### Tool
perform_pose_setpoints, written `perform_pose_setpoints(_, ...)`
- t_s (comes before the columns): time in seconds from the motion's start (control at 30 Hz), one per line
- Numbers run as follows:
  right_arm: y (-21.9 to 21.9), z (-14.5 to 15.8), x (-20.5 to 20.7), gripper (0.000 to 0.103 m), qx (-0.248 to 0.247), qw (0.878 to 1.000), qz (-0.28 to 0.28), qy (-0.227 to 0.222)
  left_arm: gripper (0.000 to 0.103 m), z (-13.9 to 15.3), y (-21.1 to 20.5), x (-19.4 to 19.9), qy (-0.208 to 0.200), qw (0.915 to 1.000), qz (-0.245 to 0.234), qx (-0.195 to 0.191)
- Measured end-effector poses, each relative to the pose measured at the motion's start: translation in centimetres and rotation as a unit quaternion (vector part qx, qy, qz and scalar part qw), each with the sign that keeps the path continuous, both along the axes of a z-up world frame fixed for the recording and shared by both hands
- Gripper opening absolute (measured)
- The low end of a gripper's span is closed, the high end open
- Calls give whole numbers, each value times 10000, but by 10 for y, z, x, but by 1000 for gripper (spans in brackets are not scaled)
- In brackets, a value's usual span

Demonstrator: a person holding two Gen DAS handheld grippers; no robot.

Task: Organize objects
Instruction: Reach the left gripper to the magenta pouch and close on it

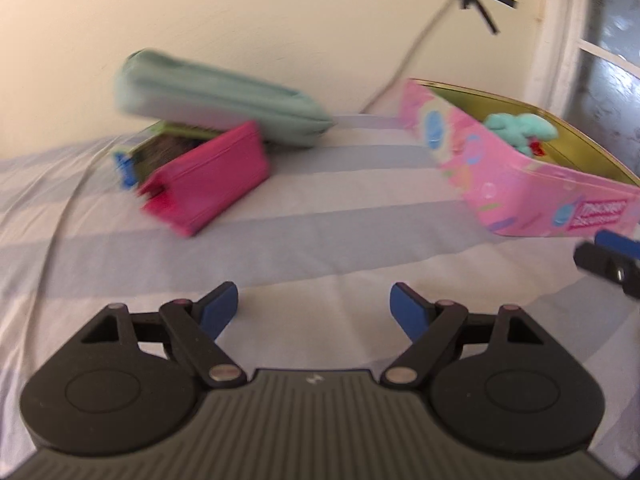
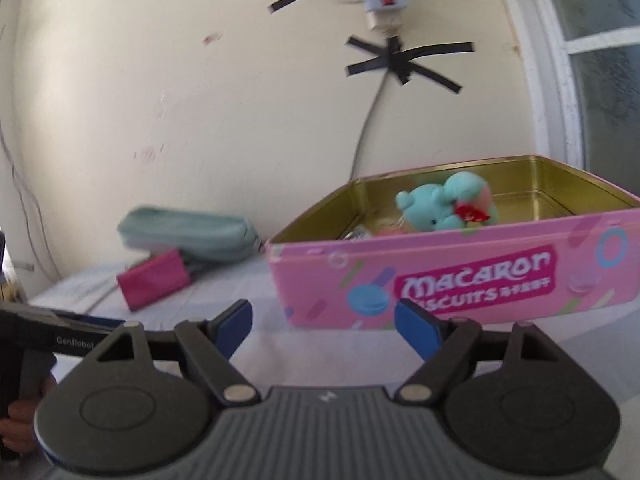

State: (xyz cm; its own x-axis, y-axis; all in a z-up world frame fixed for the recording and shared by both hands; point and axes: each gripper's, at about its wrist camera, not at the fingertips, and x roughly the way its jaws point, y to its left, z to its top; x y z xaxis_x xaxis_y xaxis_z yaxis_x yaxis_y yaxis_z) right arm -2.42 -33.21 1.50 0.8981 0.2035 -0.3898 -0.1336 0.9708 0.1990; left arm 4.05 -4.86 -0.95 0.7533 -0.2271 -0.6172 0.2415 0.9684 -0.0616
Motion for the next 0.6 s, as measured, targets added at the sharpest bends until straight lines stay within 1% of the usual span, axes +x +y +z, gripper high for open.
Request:
perform_pose_setpoints(0.13,19,-4,2,81,-257,9990,296,235,85,0,19,1,9,9997,217,-99)
perform_pose_setpoints(0.2,26,-6,3,81,-365,9981,350,346,85,0,29,0,-20,9994,313,-152)
perform_pose_setpoints(0.3,31,-8,3,82,-406,9975,375,436,85,3,46,2,-68,9981,474,-375)
perform_pose_setpoints(0.37,30,-9,5,82,-382,9975,344,489,83,8,57,7,-123,9969,546,-551)
perform_pose_setpoints(0.43,28,-10,6,82,-314,9975,313,543,73,13,64,14,-227,9966,541,-578)
perform_pose_setpoints(0.5,26,-10,7,82,-259,9976,298,572,71,16,68,22,-296,9970,474,-536)
perform_pose_setpoints(0.57,25,-10,8,82,-226,9976,299,585,69,16,70,32,-256,9975,393,-532)
perform_pose_setpoints(0.6,25,-11,8,82,-218,9976,297,590,63,15,71,36,-224,9976,352,-553)
